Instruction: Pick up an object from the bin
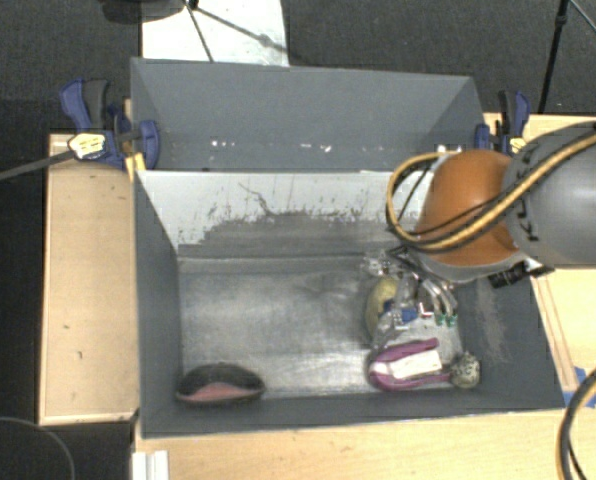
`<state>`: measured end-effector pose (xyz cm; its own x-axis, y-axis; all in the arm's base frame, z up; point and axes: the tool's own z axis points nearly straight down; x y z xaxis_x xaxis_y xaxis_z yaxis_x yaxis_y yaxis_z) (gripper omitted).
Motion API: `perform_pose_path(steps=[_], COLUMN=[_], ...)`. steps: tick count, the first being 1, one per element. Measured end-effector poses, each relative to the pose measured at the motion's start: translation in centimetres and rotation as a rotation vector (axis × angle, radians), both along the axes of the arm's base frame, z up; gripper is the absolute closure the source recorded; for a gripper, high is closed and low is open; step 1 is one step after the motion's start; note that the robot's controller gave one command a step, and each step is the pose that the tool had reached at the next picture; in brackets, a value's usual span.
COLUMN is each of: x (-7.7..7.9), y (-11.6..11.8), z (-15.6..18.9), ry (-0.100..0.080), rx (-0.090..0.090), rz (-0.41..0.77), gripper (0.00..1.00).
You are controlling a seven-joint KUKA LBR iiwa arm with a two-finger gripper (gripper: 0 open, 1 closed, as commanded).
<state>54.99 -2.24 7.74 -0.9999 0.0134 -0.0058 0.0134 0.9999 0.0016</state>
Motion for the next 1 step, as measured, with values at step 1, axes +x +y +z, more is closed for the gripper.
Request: perform_pose_path(steps=[1], x=[-1.71], y=[-7.27], z=[0.94], ry=[-0.021], rx=[-0.003], rz=[-0.072], gripper=[0.0])
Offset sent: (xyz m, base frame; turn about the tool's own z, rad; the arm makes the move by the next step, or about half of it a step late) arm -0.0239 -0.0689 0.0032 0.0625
